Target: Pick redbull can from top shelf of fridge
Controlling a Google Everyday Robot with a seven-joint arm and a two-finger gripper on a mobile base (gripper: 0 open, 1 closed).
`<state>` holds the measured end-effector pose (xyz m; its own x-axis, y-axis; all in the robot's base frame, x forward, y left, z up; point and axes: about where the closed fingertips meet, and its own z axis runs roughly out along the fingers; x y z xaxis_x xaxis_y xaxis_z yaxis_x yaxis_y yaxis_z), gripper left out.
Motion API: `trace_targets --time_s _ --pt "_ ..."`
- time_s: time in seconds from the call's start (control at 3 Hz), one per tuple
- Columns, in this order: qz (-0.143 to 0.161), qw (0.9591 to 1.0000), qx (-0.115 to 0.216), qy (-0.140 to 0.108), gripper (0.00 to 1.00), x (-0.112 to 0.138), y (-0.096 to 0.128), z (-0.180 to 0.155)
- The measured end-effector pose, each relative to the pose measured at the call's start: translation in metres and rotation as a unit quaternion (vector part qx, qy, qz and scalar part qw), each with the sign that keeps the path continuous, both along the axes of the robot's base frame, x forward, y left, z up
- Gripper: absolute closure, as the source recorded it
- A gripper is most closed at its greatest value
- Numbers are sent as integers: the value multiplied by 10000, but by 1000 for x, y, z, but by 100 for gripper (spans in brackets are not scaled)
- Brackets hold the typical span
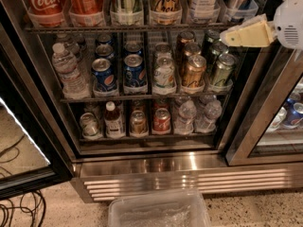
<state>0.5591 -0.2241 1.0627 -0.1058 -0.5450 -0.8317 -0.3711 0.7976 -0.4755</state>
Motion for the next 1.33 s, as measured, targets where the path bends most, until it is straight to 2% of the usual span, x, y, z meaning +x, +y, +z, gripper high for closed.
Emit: trace_targets --time_s 0.33,0.67,1.33 --pt "-65 9997 49 -214 22 5 1 8" --pt "-151 9990 75 -409 26 11 -2 15" --pt "-337 9959 379 -756 31 27 -16 29"
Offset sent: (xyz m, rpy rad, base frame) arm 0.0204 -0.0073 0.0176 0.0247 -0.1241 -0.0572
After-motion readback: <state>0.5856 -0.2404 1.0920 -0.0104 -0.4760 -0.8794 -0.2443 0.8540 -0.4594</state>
